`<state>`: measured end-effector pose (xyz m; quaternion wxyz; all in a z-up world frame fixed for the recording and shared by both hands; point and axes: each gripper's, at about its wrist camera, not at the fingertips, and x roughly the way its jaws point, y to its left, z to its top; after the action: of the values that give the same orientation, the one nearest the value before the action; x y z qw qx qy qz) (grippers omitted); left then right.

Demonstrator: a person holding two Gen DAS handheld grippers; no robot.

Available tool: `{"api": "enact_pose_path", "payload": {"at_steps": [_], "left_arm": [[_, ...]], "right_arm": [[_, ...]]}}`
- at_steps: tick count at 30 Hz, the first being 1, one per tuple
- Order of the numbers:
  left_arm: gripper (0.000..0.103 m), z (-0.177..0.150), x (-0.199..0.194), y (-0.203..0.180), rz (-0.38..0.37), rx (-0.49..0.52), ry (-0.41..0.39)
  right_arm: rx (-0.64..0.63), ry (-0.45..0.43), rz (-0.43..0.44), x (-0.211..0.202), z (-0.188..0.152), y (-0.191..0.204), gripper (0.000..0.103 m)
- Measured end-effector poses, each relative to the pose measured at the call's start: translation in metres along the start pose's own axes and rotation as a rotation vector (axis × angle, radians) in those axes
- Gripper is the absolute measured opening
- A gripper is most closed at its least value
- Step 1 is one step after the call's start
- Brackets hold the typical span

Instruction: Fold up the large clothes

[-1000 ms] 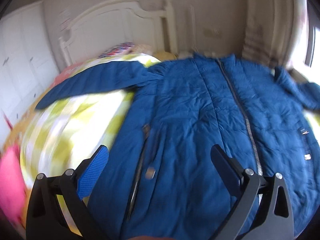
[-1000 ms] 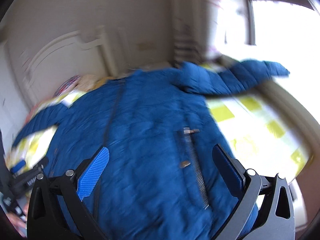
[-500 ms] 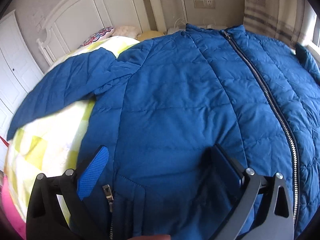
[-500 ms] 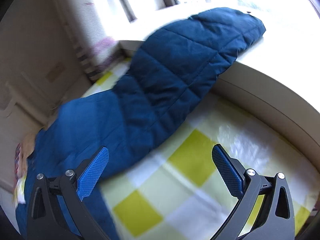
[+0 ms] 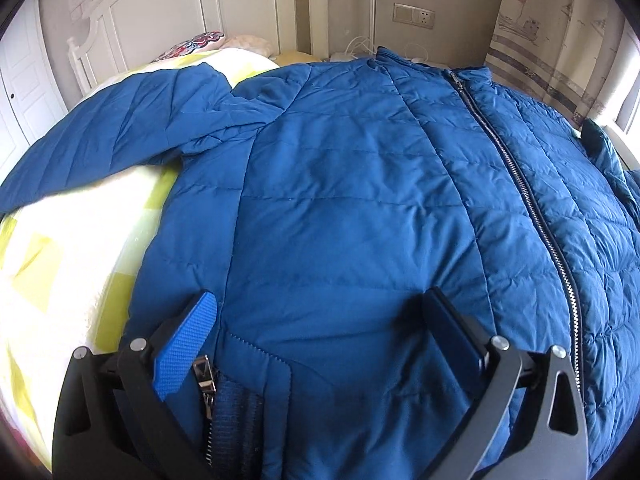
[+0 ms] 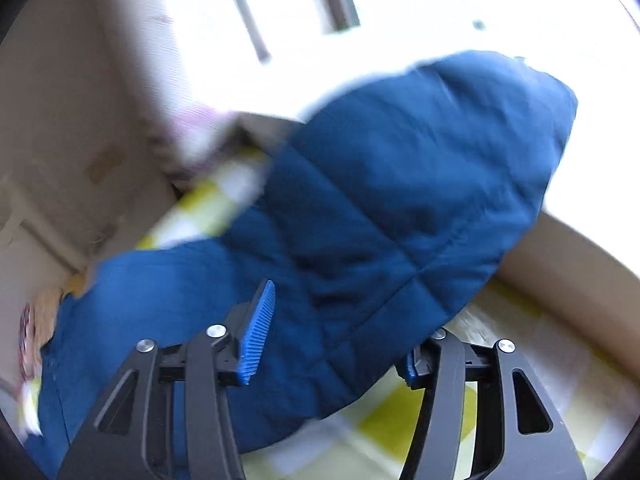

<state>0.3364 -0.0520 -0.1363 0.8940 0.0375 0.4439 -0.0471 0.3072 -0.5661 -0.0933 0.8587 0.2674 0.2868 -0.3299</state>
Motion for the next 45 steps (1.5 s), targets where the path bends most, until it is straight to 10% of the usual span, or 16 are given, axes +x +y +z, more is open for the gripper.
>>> {"api": "enact_pose_path", "payload": {"at_steps": [9,13,16,17,22,30,37,45], "left_arm": [[0.101,-0.002,-0.002,0.0,-0.009,-0.006,-0.002],[0.101,-0.002,-0.003,0.002,-0.018,-0.008,-0.003],[0.101,-0.002,-0.002,0.003,-0.023,-0.007,-0.002],[0.101,-0.002,-0.002,0.003,-0.024,-0.007,-0.002],[0.101,-0.002,-0.002,0.002,-0.02,-0.005,-0.002],[0.101,0.002,-0.019,-0.019,0.054,0.022,-0.057],[0.101,0.043,-0.051,-0.132,-0.09,0.342,-0.198],[0.099,0.061,-0.051,-0.293,-0.083,0.796,-0.299]], "right_arm": [[-0.506,-0.199,0.336,-0.116,-0.059,0.197,0.053],[-0.716,0.006,0.439,-0.098,-0.138,0.266,0.054],[-0.84,0.21,0.409,-0.06,-0.19,0.291,0.074],[-0.849,0.277,0.405,-0.05,-0.199,0.29,0.088],[-0.848,0.336,0.462,-0.07,-0.197,0.26,0.092],[-0.498,0.224,0.454,-0.106,-0.157,0.12,0.093],[-0.335,0.179,0.372,-0.101,-0.148,0.057,0.094],[-0.214,0.23,0.4,-0.076,-0.156,0.039,0.094]]}}
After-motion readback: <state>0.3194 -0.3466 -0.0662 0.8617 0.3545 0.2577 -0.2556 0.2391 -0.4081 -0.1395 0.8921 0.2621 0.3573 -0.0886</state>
